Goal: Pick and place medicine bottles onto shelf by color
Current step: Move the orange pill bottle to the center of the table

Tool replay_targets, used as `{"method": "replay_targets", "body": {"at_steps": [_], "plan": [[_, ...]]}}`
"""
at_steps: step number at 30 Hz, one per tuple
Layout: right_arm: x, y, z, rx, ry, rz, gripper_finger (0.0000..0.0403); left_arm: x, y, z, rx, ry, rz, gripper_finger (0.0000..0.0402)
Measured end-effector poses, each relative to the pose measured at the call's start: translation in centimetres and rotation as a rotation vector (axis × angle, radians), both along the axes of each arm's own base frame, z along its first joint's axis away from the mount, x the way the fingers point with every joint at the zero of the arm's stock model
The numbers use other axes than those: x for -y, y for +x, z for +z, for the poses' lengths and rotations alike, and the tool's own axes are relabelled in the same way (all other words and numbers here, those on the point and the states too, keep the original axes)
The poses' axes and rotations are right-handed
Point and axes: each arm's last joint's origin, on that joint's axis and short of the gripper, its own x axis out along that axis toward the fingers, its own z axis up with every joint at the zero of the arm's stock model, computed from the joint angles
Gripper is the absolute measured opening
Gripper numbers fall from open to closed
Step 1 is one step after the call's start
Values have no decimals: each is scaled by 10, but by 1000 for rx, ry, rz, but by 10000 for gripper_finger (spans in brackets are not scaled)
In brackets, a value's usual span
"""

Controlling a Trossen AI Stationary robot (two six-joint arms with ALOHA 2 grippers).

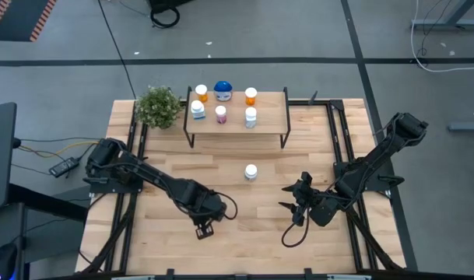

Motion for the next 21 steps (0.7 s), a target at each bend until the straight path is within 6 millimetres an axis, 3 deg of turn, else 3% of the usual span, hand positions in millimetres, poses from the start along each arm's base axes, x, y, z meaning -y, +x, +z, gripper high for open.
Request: {"method": "replay_targets", "body": {"at_steps": [10,21], "plan": [[0,0,0,0,1,-1,255,-5,15,-1,151,54,19,5],[0,0,0,3,8,-5,255,-60,47,0,333,135,8,4]]}}
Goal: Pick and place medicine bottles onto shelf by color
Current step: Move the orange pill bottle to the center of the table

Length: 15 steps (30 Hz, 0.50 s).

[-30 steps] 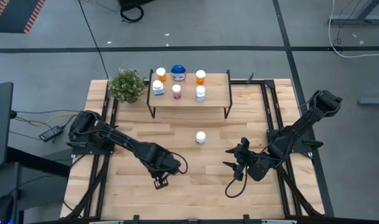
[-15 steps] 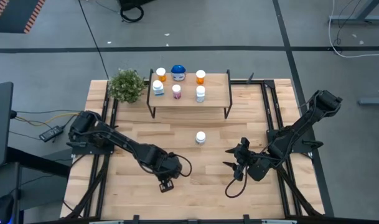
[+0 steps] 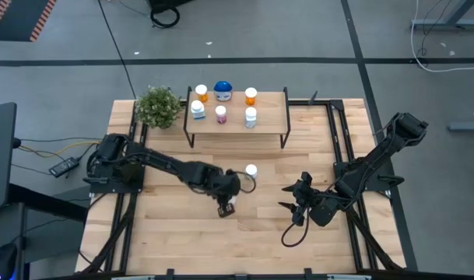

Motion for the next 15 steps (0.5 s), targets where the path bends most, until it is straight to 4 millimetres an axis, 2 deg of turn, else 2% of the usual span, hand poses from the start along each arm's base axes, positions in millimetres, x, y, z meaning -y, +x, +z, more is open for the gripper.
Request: {"method": "replay_targets", "body": {"at_steps": [7,15], "plan": [[0,0,0,0,-1,1,255,-39,11,2,50,27,-3,6],[0,0,0,0,-4,3,255,-67,18,3,107,54,3,8]]}}
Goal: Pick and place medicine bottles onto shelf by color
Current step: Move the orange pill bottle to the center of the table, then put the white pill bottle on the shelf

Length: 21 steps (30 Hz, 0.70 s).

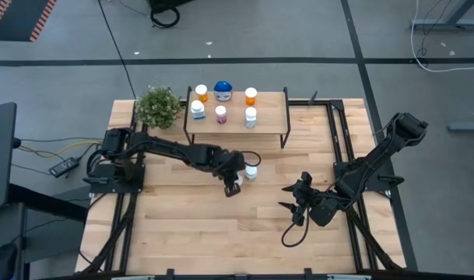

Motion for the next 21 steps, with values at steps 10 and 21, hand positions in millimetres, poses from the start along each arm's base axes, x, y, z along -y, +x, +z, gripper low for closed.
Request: {"method": "replay_targets", "body": {"at_steps": [10,21], "plan": [[0,0,0,3,-11,0,255,9,2,12,-1,10,-43,70],[20,20,5,-87,80,32,255,17,3,64,-58,88,-98,158]]}}
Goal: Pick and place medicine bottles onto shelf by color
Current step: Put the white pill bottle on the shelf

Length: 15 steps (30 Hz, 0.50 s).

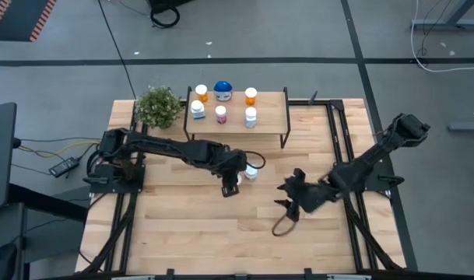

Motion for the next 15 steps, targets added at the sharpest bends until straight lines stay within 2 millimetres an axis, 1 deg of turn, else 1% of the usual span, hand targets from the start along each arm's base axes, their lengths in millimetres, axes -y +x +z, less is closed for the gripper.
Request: {"method": "replay_targets", "body": {"at_steps": [3,5,9,12,15], "plan": [[13,12,6,-64,55,58,255,8,-6,15,103,73,-24,159],[18,17,14,-70,37,72,255,12,-16,18,135,83,-39,155],[33,29,34,-88,-34,68,255,12,-44,11,194,72,-36,143],[46,39,53,-67,-72,52,255,8,-62,2,305,50,-2,137],[58,48,64,-53,-110,34,255,5,-76,-4,451,24,23,135]]}}
